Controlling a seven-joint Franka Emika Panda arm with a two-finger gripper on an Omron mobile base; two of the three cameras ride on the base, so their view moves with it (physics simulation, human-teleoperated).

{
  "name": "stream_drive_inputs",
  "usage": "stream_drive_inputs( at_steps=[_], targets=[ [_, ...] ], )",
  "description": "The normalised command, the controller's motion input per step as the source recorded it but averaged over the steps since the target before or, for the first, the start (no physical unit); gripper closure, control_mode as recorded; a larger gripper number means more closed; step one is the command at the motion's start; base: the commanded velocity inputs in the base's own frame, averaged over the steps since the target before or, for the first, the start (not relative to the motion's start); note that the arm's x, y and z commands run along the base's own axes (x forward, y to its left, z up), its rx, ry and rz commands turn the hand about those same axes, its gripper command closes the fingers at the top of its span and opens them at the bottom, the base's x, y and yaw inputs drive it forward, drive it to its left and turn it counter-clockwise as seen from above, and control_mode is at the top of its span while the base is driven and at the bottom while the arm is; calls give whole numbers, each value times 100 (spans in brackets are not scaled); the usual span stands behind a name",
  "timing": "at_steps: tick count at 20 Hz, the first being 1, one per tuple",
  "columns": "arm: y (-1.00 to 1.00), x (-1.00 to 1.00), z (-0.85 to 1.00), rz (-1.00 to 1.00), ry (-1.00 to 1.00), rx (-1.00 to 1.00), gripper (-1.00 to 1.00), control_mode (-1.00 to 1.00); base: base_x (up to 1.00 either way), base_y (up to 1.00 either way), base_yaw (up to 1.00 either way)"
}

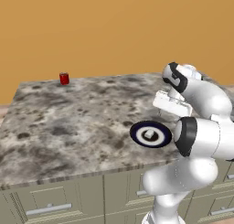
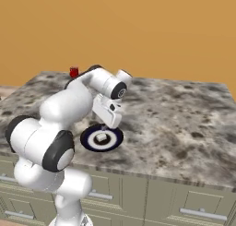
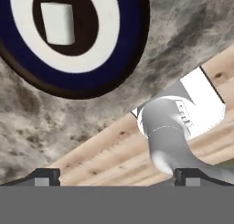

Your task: Pick up the marshmallow and place it in the cup of hot chocolate on the dining counter.

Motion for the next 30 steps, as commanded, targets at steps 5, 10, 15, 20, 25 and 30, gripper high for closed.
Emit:
stream_drive_inputs(
  at_steps=[5, 10, 15, 20, 25, 30],
  targets=[
    [-9, 2, -38, -12, 17, 0, -100, -100, 0, 0, 0],
    [0, 6, -38, -3, 1, 0, -100, -100, 0, 0, 0],
    [0, 32, -40, 0, 1, 0, -100, -100, 0, 0, 0],
    [1, 38, -27, -1, 9, 0, -100, -100, 0, 0, 0],
    [14, 25, -18, 0, 7, 0, -100, -100, 0, 0, 0],
    [10, 11, -24, 0, 1, 0, -100, -100, 0, 0, 0]
  ],
)
